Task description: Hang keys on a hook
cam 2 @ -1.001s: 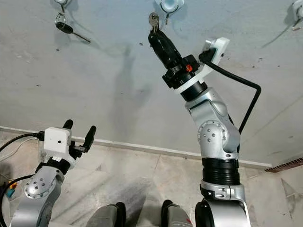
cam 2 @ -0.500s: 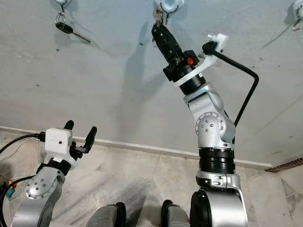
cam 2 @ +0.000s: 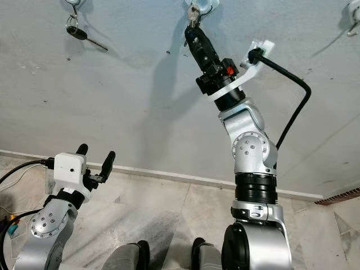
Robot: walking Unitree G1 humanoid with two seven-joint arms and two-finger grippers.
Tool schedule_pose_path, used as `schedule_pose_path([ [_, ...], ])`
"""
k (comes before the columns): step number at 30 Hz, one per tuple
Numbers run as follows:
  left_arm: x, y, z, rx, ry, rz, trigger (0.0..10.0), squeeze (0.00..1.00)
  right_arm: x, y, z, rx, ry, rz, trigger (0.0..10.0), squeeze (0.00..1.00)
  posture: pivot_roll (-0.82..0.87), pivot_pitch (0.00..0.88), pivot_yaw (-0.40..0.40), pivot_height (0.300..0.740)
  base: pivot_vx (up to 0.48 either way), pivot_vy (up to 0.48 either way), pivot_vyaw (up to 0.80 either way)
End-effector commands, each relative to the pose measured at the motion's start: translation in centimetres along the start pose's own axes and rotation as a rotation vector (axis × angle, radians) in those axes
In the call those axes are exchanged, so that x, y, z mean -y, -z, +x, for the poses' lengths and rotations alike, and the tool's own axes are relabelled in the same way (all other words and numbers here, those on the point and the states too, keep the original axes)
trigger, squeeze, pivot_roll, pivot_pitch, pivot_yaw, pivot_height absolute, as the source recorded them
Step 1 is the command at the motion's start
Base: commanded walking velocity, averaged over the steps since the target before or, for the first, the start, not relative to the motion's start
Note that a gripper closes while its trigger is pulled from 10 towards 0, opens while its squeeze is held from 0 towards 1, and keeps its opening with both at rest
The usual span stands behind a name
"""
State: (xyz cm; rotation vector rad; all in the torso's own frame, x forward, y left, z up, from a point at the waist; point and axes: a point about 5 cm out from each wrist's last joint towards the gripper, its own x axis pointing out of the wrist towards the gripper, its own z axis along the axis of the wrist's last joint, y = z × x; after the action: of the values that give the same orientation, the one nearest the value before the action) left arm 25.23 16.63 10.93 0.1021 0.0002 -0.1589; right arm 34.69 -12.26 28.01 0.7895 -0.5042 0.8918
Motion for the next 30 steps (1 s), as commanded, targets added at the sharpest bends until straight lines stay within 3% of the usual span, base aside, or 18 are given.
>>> schedule_pose_path([
  [1, -0.1, 0.4, -0.4, -0.025, 0.002, 0.006, 10.0, 0.00, 0.6, -0.3, -0.3, 0.039, 0.048, 0.056, 10.0, 0.00, 0.17, 0.267, 0.085, 0.740, 0.000, 0.000, 0.00],
  [13, -0.1, 0.4, -0.4, -0.025, 0.005, 0.012, 10.0, 0.00, 1.1, 1.6, -1.0, 0.004, 0.094, 0.159, 10.0, 0.00, 0.17, 0.264, 0.084, 0.740, 0.000, 0.000, 0.00],
  [30, -0.1, 0.5, -0.4, -0.027, 0.003, 0.013, 10.0, 0.00, 1.0, 3.3, -2.2, -0.045, 0.130, 0.207, 10.0, 0.00, 0.17, 0.262, 0.081, 0.740, 0.000, 0.000, 0.00],
])
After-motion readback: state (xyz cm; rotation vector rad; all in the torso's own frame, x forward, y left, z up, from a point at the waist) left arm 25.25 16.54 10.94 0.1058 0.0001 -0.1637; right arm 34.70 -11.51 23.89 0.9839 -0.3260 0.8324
